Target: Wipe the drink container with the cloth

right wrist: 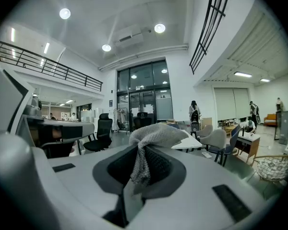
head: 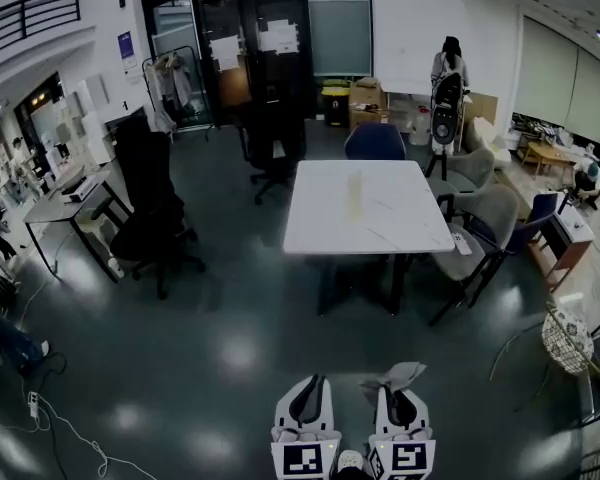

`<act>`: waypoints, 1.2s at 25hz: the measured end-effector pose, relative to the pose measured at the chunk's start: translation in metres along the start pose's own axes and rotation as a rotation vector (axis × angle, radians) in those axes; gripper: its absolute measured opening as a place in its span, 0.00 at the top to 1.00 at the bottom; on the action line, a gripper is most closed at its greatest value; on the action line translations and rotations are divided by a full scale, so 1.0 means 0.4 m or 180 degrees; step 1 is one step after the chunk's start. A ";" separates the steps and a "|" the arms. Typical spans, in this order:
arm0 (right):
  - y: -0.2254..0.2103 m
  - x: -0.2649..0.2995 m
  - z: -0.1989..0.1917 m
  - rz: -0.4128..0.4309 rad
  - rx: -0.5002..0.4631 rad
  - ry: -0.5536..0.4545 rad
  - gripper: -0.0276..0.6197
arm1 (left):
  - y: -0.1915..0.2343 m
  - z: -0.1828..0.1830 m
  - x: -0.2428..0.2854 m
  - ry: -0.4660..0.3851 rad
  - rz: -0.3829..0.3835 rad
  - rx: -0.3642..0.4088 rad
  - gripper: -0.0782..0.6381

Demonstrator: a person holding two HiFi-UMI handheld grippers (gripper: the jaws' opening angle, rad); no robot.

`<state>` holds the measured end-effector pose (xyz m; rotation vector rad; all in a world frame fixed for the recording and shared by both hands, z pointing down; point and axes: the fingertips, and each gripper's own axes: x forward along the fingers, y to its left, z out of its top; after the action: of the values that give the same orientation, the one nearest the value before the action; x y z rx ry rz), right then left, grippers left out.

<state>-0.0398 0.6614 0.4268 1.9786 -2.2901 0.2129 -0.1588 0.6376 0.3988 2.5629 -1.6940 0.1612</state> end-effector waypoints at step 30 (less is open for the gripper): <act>-0.223 0.175 -0.023 0.0180 0.0060 0.0144 0.88 | 0.004 -0.014 0.192 0.0116 0.0265 -0.0012 0.83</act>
<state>0.0379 0.5822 0.4511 1.8989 -2.3264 0.2820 -0.1309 0.5675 0.4136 2.4726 -1.7869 0.2074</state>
